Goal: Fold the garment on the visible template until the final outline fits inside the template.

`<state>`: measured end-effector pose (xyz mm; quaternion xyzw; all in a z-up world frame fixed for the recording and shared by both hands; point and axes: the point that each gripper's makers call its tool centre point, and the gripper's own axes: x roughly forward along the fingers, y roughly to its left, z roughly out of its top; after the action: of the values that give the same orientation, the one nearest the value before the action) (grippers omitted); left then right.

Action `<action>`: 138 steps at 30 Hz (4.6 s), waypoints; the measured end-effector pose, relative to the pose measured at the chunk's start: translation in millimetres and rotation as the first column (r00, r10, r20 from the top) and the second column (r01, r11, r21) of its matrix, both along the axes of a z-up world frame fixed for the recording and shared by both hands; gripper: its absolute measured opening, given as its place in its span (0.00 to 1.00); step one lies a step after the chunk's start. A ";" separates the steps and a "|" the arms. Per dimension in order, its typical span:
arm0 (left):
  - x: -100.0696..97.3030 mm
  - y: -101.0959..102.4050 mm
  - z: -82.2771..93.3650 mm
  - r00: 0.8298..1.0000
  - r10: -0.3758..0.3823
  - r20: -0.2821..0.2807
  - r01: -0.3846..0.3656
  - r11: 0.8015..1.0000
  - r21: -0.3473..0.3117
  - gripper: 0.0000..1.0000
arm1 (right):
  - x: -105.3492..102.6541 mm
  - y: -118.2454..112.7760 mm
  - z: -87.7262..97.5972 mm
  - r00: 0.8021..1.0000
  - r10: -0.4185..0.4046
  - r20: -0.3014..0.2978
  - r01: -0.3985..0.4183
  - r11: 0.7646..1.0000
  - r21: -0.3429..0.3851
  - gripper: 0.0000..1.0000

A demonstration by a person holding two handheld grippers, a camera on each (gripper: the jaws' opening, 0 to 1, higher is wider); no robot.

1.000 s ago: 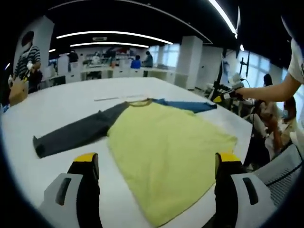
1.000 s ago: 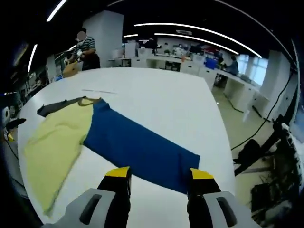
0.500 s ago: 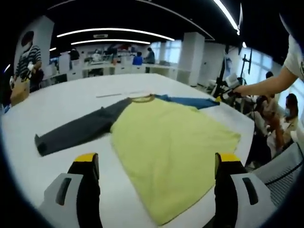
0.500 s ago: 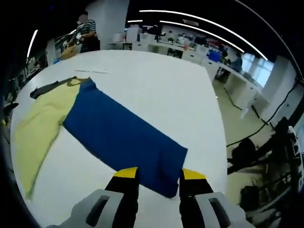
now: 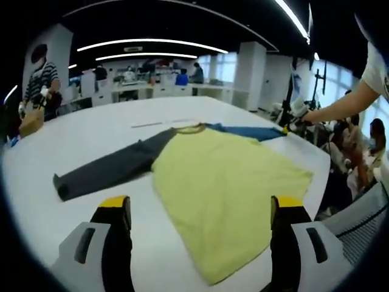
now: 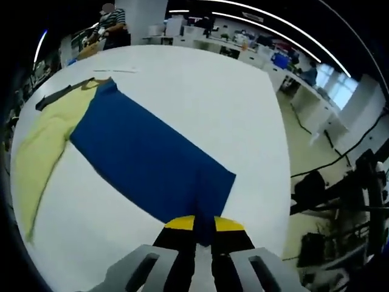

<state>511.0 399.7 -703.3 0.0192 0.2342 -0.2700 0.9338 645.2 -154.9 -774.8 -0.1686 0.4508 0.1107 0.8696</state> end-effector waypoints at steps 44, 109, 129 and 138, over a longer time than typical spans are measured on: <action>-7.4 -1.8 1.1 1.000 -0.016 0.018 0.016 1.000 -0.005 0.92 | -15.7 -74.1 -12.2 0.860 -0.510 -0.005 0.491 0.825 0.281 0.00; -13.8 -3.6 5.1 0.999 -0.047 0.027 0.046 0.998 0.050 0.97 | -19.0 -50.0 8.0 0.926 -0.375 -0.045 0.377 0.909 0.179 0.00; -14.0 -8.9 1.4 0.997 -0.080 0.010 0.079 0.995 0.052 0.97 | 3.3 -12.8 36.8 0.960 -0.280 0.028 0.269 0.942 0.202 0.00; -15.3 -10.8 3.5 0.997 -0.079 0.012 0.079 0.996 0.044 0.97 | 8.2 8.2 45.7 0.975 -0.219 0.043 0.205 0.953 0.221 0.00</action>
<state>495.8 388.9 -699.8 0.0504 0.2327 -0.3014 0.9233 653.4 -146.8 -729.1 -0.0275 0.4223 0.0594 0.9041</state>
